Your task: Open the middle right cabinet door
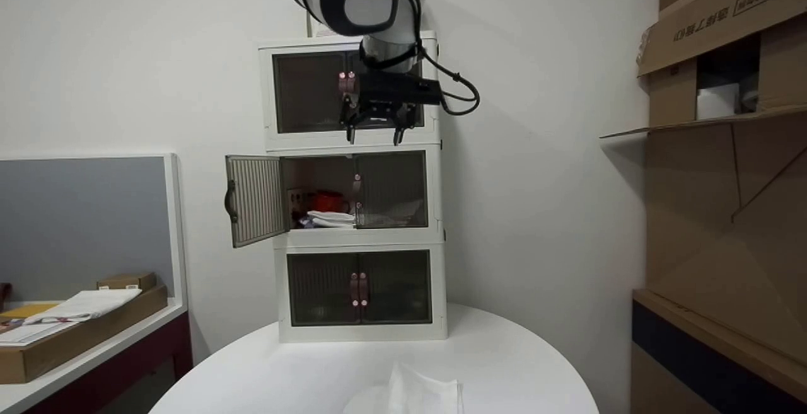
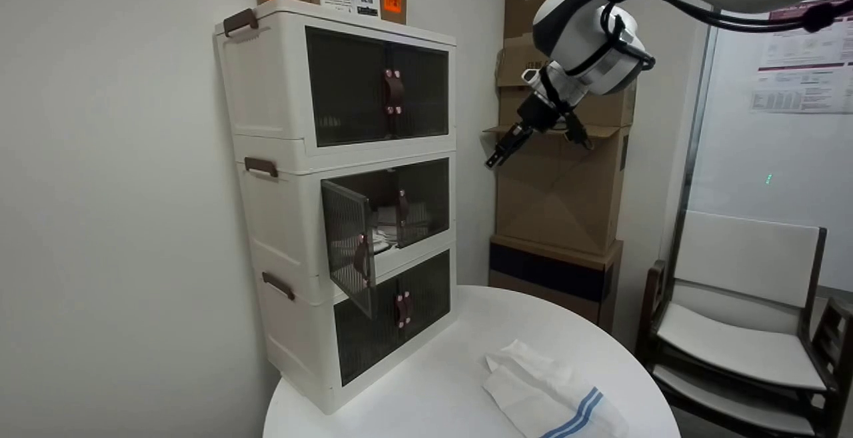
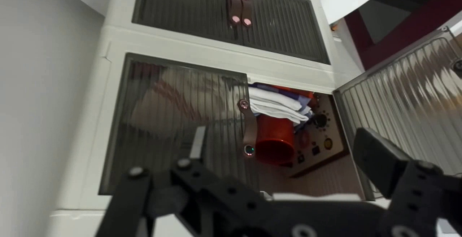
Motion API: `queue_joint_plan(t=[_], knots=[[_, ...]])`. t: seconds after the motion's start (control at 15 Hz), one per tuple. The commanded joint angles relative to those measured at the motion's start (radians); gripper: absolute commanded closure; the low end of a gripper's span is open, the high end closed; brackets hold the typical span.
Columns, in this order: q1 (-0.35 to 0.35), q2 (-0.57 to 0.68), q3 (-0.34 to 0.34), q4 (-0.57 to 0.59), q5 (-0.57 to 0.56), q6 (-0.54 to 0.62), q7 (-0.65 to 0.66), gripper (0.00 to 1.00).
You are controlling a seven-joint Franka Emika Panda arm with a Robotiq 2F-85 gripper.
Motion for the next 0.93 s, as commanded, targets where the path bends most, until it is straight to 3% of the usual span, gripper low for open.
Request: queue_joint_plan(t=[0.0,0.13,0.2,0.33,0.53,0.67,0.87], knots=[[-0.189,0.184,0.130,0.185,0.192,-0.188,-0.246,0.00],[-0.283,0.245,0.206,0.246,0.214,-0.286,-0.304,0.00],[-0.286,0.159,0.241,0.143,0.163,-0.186,-0.231,0.00],[-0.332,0.189,0.280,0.157,0.166,-0.192,-0.239,0.00],[-0.338,0.179,0.291,0.156,0.166,-0.193,-0.236,0.00],[-0.375,0.155,0.299,0.107,0.196,-0.205,-0.266,0.00],[-0.433,0.195,0.317,0.135,0.261,-0.254,-0.365,0.00]])
